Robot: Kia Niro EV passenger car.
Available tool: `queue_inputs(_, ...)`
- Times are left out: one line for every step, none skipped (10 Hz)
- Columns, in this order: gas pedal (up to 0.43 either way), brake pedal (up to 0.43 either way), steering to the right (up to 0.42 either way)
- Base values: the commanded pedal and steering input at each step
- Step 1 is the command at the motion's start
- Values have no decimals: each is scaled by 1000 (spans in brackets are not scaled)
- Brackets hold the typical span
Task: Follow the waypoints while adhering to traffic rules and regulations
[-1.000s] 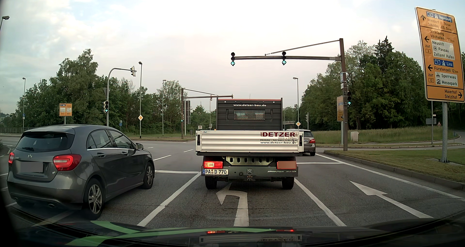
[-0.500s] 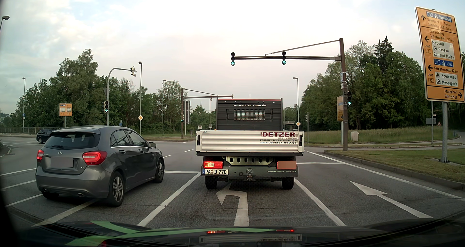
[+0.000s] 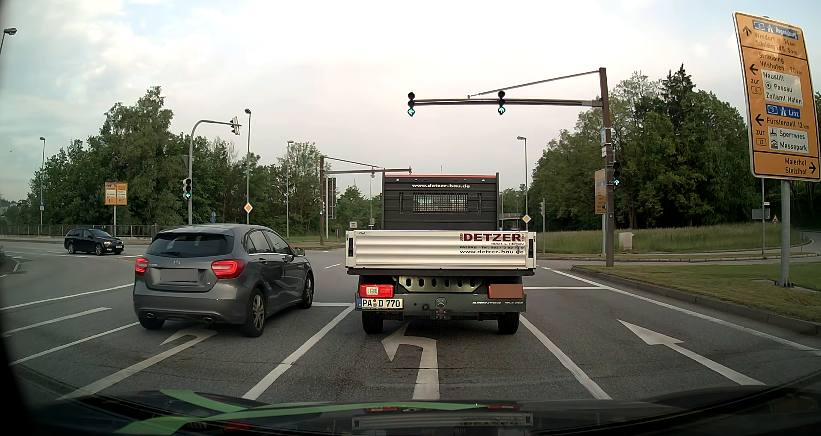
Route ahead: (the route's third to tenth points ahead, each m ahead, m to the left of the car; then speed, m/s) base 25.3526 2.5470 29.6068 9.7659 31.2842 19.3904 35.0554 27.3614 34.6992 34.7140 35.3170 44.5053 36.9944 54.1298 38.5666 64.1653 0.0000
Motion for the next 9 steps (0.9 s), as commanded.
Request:
queue_inputs(0, 207, -4)
queue_inputs(0, 201, -4)
queue_inputs(0, 201, -4)
queue_inputs(0, 201, -4)
queue_inputs(0, 207, -4)
queue_inputs(0, 201, -4)
queue_inputs(0, 201, -4)
queue_inputs(0, 201, -4)
queue_inputs(0, 201, -4)
